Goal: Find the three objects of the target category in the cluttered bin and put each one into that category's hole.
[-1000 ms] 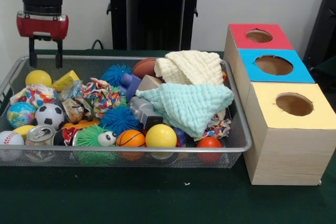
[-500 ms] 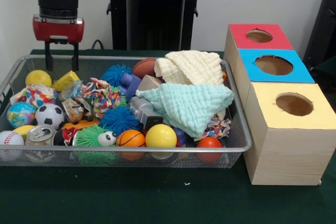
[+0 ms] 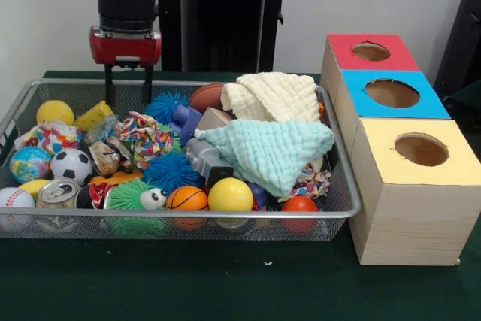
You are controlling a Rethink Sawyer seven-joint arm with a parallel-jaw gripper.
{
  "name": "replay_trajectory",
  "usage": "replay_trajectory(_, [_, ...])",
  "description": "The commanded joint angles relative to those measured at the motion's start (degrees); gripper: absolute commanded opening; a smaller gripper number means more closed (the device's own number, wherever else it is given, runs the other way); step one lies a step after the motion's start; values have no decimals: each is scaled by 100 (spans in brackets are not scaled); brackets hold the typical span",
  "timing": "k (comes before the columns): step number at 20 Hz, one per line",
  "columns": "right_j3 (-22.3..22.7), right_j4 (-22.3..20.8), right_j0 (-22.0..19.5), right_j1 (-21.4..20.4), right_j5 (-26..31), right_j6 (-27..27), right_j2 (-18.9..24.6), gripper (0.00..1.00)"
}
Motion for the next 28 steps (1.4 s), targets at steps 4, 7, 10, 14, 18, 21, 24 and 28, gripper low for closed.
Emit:
replay_trajectory(4, [-648,-450,621,73,-313,766,-1029,100])
replay_trajectory(7, [-897,-809,842,183,-441,604,-1336,100])
replay_trajectory(10, [-1049,-1091,935,292,-564,433,-1460,100])
replay_trajectory(14, [-1184,-1304,1056,318,-403,256,-1489,100])
replay_trajectory(18, [-1382,-1480,1298,481,-614,567,-1759,100])
replay_trajectory(21, [-1642,-1328,1623,692,-1001,1171,-2261,100])
replay_trajectory(24, [-1758,-1042,1783,817,-1076,1366,-2527,100])
replay_trajectory(28, [-1980,-741,2259,1123,-1226,1679,-3168,100])
